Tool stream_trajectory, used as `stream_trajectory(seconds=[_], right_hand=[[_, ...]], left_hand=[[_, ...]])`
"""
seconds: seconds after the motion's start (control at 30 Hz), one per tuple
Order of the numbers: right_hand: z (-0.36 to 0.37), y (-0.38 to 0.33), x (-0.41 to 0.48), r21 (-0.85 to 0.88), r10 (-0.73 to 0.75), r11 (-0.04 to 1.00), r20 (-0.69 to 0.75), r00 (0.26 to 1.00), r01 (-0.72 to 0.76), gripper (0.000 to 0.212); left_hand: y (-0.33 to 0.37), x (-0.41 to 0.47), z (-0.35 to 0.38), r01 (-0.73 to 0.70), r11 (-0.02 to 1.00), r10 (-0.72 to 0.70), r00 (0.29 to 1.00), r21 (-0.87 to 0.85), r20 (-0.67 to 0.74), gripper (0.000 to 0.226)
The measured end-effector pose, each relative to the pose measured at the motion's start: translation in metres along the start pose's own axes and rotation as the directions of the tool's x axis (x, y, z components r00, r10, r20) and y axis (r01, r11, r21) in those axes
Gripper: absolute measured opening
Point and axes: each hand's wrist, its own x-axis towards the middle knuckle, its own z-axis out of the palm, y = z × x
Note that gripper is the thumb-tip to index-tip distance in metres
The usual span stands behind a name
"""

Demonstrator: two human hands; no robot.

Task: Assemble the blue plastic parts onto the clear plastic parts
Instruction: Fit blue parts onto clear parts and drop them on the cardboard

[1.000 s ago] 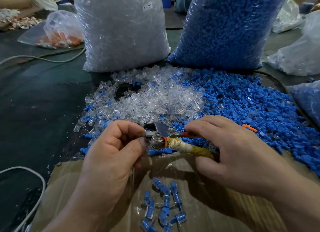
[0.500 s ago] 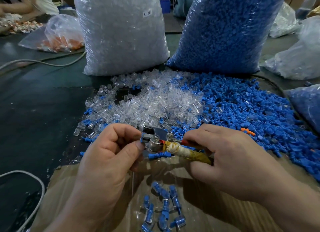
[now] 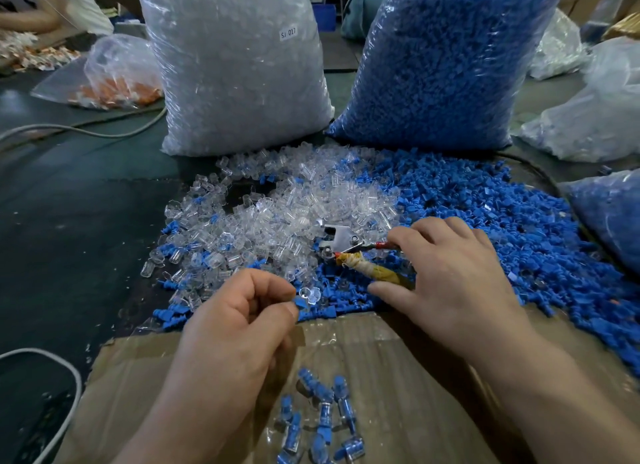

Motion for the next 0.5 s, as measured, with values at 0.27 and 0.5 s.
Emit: stream_trajectory(seconds=[0.27, 0.5], right_hand=[[-0.007, -0.043, -0.026, 0.16, -0.278, 0.931, -0.266, 0.923, 0.327, 0.035], [-0.005, -0.051, -0.032, 0.151, -0.39, 0.891, -0.228, 0.892, 0.428, 0.026]], left_hand=[[-0.008, -0.002, 0.007, -0.09, 0.989, 0.097, 0.994, 0.119, -0.052, 0.018], [-0.006, -0.01, 0.01, -0.194, 0.967, 0.205, 0.977, 0.167, -0.054, 0.016]])
